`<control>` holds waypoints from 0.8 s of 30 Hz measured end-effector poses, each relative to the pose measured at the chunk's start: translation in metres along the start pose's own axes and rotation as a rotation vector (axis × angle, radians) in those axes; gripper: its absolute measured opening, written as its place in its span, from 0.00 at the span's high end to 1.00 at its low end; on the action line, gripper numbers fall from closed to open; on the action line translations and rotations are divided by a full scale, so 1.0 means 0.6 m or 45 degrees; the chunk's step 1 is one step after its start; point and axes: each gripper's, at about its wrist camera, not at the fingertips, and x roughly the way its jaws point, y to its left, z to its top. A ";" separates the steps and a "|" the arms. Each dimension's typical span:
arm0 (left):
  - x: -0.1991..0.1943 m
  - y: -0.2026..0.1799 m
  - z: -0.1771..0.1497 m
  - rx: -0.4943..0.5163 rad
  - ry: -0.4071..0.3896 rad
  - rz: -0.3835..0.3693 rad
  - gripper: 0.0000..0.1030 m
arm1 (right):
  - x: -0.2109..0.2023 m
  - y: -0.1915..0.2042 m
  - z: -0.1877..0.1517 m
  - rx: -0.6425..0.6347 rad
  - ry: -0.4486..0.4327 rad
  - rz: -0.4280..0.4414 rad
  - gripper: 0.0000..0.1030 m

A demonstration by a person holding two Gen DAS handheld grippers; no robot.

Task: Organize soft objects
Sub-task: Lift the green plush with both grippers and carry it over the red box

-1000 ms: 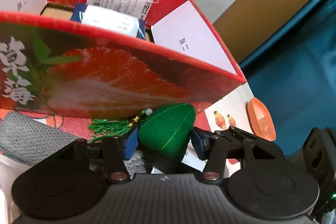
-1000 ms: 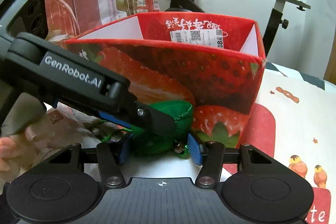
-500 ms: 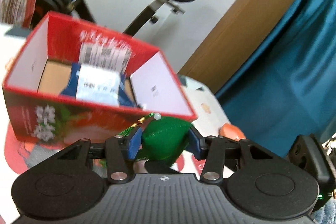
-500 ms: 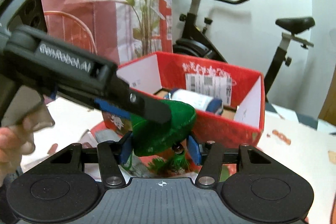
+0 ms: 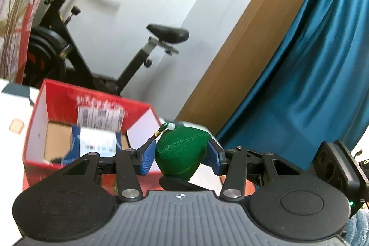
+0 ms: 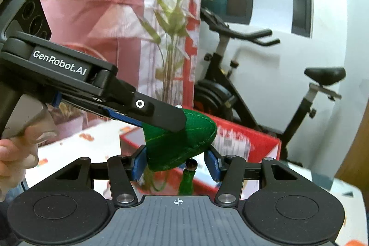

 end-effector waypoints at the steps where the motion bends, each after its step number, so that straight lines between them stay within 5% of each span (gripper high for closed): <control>1: -0.001 0.001 0.007 0.003 -0.011 0.001 0.52 | 0.002 -0.001 0.012 -0.014 -0.009 0.003 0.52; 13: 0.016 0.063 0.090 -0.017 -0.093 0.100 0.51 | 0.108 -0.009 0.127 -0.177 -0.100 0.018 0.52; 24: 0.064 0.157 0.075 -0.130 0.038 0.165 0.53 | 0.227 -0.002 0.108 -0.155 -0.033 0.064 0.53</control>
